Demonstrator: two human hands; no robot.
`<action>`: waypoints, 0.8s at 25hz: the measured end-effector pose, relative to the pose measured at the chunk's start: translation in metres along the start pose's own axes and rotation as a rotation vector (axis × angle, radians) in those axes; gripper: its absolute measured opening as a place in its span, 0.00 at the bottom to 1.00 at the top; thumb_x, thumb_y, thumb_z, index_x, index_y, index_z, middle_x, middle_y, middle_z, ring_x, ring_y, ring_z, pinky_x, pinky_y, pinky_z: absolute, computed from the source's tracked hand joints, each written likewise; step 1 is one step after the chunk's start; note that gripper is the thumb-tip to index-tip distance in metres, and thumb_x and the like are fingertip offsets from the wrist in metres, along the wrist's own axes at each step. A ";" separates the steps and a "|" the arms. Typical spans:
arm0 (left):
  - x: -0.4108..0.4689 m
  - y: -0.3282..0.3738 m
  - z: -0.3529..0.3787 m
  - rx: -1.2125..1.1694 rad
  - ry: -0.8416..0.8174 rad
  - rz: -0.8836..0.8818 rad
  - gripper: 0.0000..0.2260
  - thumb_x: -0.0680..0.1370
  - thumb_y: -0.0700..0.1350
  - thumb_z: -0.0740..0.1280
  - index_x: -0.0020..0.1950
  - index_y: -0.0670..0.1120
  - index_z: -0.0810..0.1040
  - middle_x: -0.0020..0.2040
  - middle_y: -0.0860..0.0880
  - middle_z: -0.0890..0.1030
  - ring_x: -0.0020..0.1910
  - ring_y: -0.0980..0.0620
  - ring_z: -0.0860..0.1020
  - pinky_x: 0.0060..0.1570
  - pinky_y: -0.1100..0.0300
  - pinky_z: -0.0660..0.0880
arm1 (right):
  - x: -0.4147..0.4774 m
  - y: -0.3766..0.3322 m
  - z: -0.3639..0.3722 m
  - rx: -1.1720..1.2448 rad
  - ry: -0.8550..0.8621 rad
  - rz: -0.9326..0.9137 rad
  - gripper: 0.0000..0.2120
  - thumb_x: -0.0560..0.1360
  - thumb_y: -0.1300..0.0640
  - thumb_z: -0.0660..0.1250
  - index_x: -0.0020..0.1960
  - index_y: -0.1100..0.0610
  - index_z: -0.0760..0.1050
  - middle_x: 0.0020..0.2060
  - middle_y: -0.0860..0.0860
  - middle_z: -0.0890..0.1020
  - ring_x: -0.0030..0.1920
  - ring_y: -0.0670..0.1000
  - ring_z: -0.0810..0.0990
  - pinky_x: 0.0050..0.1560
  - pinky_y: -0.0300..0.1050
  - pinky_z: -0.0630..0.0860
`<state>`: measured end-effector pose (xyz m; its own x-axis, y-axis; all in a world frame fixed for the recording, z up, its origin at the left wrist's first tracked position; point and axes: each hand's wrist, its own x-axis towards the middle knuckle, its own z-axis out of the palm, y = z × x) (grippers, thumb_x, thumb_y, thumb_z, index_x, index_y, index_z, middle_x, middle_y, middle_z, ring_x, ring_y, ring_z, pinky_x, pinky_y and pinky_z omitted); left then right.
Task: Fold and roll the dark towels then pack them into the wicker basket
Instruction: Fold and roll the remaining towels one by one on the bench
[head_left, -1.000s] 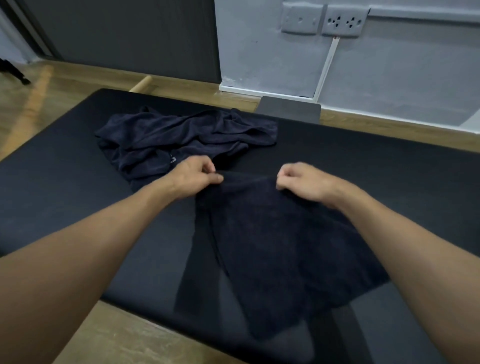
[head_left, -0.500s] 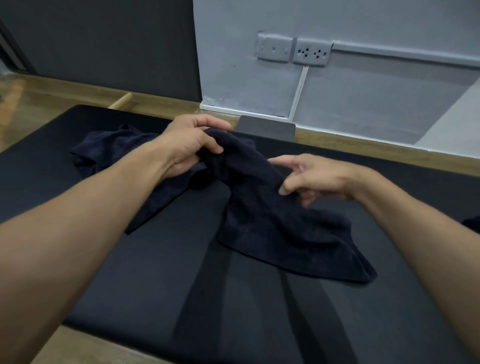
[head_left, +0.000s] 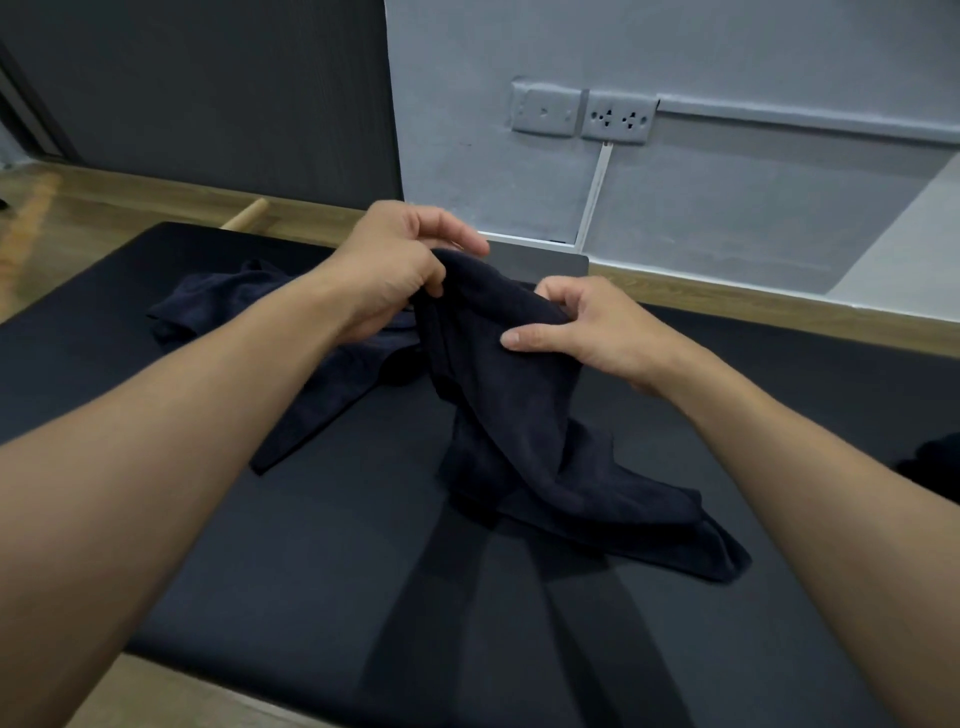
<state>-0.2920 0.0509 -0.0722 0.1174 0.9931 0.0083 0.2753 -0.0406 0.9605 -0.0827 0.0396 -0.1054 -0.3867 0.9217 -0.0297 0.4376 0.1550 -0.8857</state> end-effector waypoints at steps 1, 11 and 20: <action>0.001 0.000 -0.002 0.038 -0.001 0.011 0.25 0.66 0.21 0.56 0.46 0.44 0.83 0.47 0.38 0.84 0.47 0.45 0.81 0.49 0.54 0.76 | -0.004 0.002 -0.005 -0.036 -0.051 0.032 0.10 0.70 0.54 0.77 0.39 0.53 0.75 0.34 0.45 0.82 0.37 0.43 0.81 0.38 0.37 0.75; 0.009 0.017 0.007 0.116 -0.131 0.112 0.11 0.71 0.29 0.71 0.52 0.36 0.83 0.45 0.39 0.84 0.44 0.48 0.82 0.49 0.57 0.78 | -0.015 0.008 -0.049 -0.593 0.402 -0.087 0.10 0.75 0.57 0.71 0.55 0.48 0.84 0.38 0.43 0.73 0.46 0.47 0.74 0.47 0.36 0.65; 0.015 0.021 0.019 0.196 0.146 0.253 0.10 0.68 0.40 0.79 0.35 0.47 0.78 0.35 0.43 0.82 0.31 0.50 0.75 0.37 0.55 0.75 | -0.040 0.036 -0.044 -0.629 0.577 0.071 0.28 0.72 0.70 0.68 0.70 0.56 0.71 0.71 0.52 0.65 0.68 0.52 0.69 0.64 0.34 0.62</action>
<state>-0.2664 0.0628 -0.0577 0.0721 0.9535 0.2927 0.4347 -0.2941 0.8512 -0.0161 0.0242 -0.1163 0.0577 0.9471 0.3157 0.8800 0.1011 -0.4641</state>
